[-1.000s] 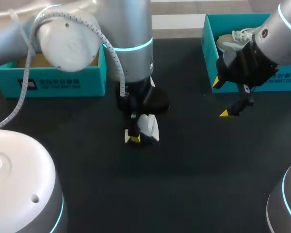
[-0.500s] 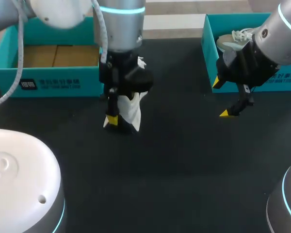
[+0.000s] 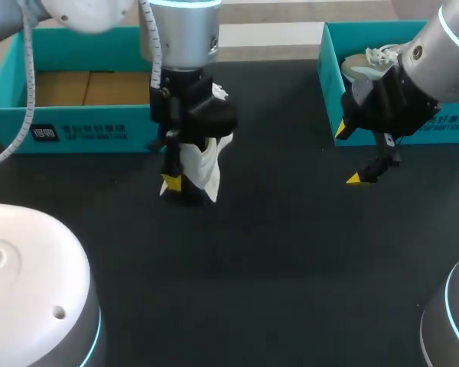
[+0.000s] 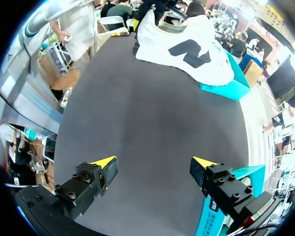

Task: Take the shoe out of the shoebox, open the shoe tongue, remove and reinsert the insole, then place the shoe into the shoebox

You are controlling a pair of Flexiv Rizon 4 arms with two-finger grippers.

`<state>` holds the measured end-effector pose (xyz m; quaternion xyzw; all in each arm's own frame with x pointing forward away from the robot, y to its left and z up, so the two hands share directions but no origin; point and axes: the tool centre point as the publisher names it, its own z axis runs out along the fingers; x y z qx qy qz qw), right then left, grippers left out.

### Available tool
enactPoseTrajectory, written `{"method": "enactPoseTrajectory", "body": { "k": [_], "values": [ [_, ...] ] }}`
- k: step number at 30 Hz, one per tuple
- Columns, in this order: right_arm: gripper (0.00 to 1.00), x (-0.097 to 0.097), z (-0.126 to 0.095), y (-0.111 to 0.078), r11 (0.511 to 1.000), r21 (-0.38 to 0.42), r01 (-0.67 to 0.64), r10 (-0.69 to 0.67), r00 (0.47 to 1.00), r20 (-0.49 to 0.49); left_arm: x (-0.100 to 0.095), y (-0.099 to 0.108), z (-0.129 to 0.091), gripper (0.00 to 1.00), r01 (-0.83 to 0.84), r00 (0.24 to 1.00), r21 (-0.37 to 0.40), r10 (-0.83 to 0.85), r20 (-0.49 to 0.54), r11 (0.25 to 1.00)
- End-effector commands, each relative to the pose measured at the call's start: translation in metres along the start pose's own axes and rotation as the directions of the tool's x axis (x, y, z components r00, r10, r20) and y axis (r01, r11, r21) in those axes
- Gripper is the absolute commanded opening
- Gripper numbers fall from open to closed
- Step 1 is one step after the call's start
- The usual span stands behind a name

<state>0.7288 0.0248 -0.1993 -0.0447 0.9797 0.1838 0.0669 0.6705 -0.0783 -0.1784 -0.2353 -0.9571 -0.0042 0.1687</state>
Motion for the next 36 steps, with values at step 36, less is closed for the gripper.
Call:
{"method": "enactPoseTrajectory", "body": {
  "k": [36],
  "values": [
    [1.00,0.000,0.002,0.000,1.000,0.002,0.000,0.000,1.000,0.000,-0.002,0.301,-0.063,0.00,0.042,0.998,0.072,-0.045,0.033,0.997]
  ]
}}
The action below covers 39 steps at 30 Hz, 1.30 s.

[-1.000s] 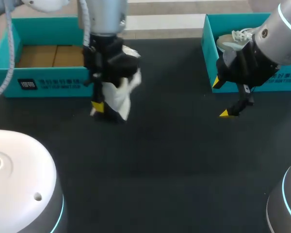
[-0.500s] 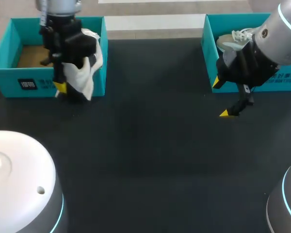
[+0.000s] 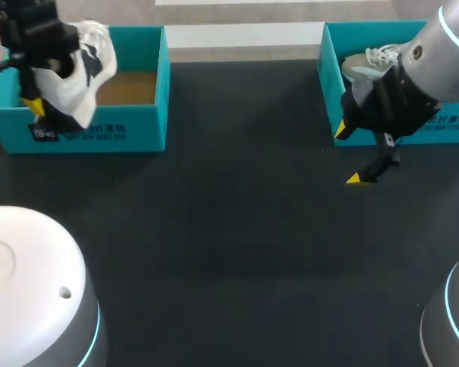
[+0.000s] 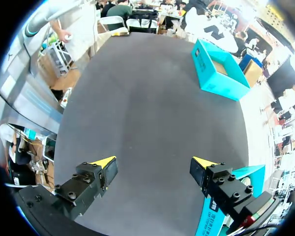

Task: Take the shoe out of the shoebox, open the shoe tongue, remove and reinsert the insole, then place the shoe into the shoebox

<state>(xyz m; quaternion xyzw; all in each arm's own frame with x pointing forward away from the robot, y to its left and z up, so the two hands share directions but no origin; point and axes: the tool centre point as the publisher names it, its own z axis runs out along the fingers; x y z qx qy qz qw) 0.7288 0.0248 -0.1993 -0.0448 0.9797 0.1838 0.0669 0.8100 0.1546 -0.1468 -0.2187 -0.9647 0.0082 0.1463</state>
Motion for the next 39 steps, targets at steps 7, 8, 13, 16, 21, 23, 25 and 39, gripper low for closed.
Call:
{"method": "enactPoseTrajectory", "body": {
  "k": [7,8,13,16,21,23,25,39],
  "values": [
    [1.00,0.000,0.002,0.000,1.000,0.002,0.000,0.000,1.000,0.000,-0.003,0.033,-0.010,0.00,0.014,1.000,0.052,-0.013,-0.017,0.999],
    [1.00,0.000,0.002,0.000,1.000,0.002,0.000,0.000,1.000,0.000,-0.003,0.033,-0.010,0.00,0.014,1.000,0.052,-0.013,-0.017,0.999],
    [1.00,0.000,0.002,0.000,1.000,0.002,0.000,0.000,1.000,0.000,-0.003,0.033,-0.010,0.00,0.014,1.000,0.052,-0.013,-0.017,0.999],
    [1.00,0.000,0.002,0.000,1.000,0.002,0.000,0.000,1.000,0.000,-0.003,0.033,-0.010,0.00,0.014,1.000,0.052,-0.013,-0.017,0.999],
    [1.00,0.000,0.002,0.000,1.000,0.002,0.000,0.000,1.000,0.000,-0.009,0.057,-0.015,0.00,0.023,0.999,0.059,-0.021,-0.026,0.998],
    [1.00,0.000,0.002,0.000,1.000,0.002,0.000,0.000,1.000,0.000,-0.011,0.073,-0.019,0.00,0.030,1.000,0.049,-0.029,-0.011,0.998],
    [1.00,0.000,0.002,0.000,1.000,0.002,0.000,0.000,1.000,0.000,-0.013,0.088,-0.021,0.00,0.034,0.999,0.046,-0.033,-0.007,0.998],
    [1.00,0.000,0.002,0.000,1.000,0.002,0.000,0.000,1.000,0.000,-0.018,0.182,-0.023,0.00,-0.024,1.000,-0.061,0.024,0.010,0.998]
  ]
}}
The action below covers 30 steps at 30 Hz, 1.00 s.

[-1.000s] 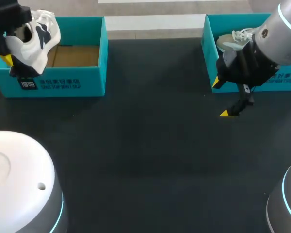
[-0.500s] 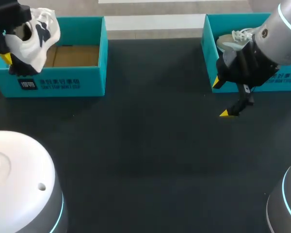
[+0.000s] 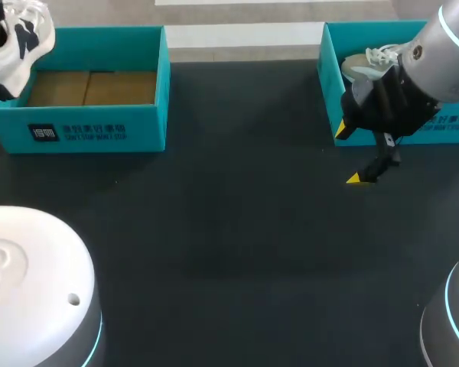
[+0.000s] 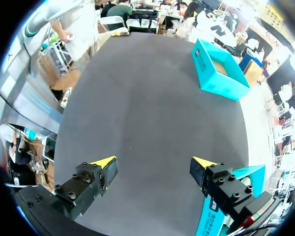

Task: Take the shoe out of the shoebox, open the shoe tongue, remove and reinsert the insole, then place the shoe into the shoebox

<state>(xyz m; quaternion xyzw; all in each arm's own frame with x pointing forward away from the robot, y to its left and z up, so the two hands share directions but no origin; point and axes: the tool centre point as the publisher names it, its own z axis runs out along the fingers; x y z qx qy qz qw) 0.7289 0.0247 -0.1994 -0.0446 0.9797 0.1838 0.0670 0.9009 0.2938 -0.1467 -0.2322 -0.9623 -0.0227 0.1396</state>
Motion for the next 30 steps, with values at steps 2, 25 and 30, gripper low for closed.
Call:
{"method": "enactPoseTrajectory", "body": {
  "k": [2,25,30],
  "values": [
    [1.00,0.000,0.002,0.000,1.000,0.002,0.000,0.000,1.000,0.000,0.001,0.028,-0.003,0.00,-0.015,1.000,0.011,0.015,0.023,1.000],
    [1.00,0.000,0.002,0.000,1.000,0.002,0.000,0.000,1.000,0.000,-0.020,0.054,0.001,0.00,0.025,0.999,-0.005,-0.025,0.031,1.000],
    [1.00,0.000,0.002,0.000,1.000,0.002,0.000,0.000,1.000,0.000,-0.026,0.052,0.005,0.00,-0.267,0.962,-0.013,0.266,-0.057,0.964]
  ]
}}
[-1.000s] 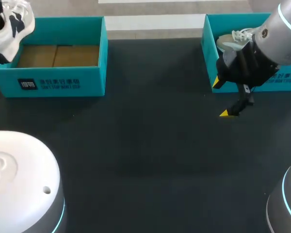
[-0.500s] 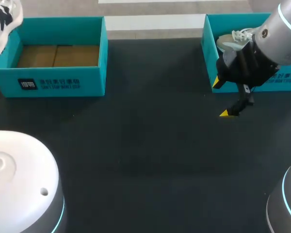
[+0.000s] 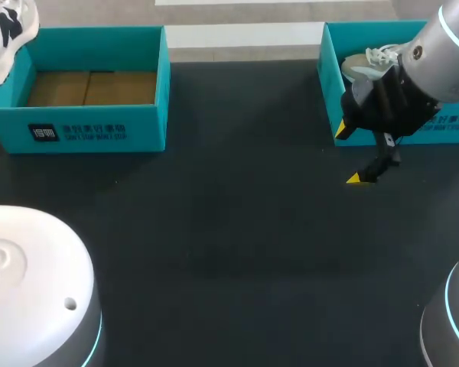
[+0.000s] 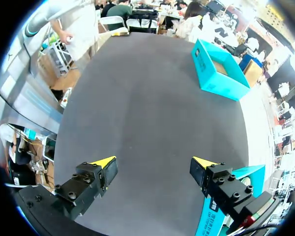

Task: Take the shoe out of the shoebox, open the shoe tongue, remove and reinsert the insole, then place the shoe into the shoebox

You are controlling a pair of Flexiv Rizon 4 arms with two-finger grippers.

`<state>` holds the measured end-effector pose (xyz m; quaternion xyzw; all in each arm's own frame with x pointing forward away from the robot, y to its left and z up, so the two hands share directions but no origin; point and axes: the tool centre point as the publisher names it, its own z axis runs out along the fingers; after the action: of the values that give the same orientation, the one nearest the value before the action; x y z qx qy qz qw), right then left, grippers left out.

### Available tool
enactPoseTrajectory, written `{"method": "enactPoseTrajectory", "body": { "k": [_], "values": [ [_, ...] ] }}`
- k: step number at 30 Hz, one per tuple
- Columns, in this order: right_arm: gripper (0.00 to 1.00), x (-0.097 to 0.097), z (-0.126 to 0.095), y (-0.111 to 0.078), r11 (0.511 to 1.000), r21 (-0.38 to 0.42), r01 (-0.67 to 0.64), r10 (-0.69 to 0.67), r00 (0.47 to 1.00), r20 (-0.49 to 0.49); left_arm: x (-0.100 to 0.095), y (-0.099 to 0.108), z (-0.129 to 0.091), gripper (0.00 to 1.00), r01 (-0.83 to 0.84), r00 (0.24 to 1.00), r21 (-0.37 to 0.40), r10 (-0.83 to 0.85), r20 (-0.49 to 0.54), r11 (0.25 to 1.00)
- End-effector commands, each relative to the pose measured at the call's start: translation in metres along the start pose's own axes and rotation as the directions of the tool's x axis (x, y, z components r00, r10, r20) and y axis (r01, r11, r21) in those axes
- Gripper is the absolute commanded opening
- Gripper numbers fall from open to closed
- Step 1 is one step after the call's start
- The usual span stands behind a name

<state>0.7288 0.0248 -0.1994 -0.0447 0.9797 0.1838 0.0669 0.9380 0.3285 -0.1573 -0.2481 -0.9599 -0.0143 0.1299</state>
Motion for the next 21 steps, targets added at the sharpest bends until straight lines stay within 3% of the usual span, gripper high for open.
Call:
{"method": "enactPoseTrajectory", "body": {
  "k": [1,5,8,12,21],
  "values": [
    [1.00,0.000,0.002,0.000,1.000,0.002,0.000,0.000,1.000,0.000,-0.009,0.008,0.001,0.00,-0.323,0.942,-0.032,0.318,-0.106,0.946],
    [1.00,0.000,0.002,0.000,1.000,0.002,0.000,0.000,1.000,0.000,-0.015,0.020,0.003,0.00,-0.579,0.815,-0.173,0.557,-0.160,0.797],
    [1.00,0.000,0.002,0.000,1.000,0.002,0.000,0.000,1.000,0.000,-0.020,0.032,-0.002,0.00,-0.740,0.673,-0.187,0.706,-0.220,0.646],
    [1.00,0.000,0.002,0.000,1.000,0.002,0.000,0.000,1.000,0.000,-0.018,0.044,-0.014,0.00,-0.895,0.440,-0.220,0.851,-0.285,0.389],
    [1.00,0.000,0.002,0.000,1.000,0.002,0.000,0.000,1.000,0.000,-0.018,0.044,-0.014,0.00,-0.895,0.440,-0.220,0.851,-0.285,0.389]
  ]
}}
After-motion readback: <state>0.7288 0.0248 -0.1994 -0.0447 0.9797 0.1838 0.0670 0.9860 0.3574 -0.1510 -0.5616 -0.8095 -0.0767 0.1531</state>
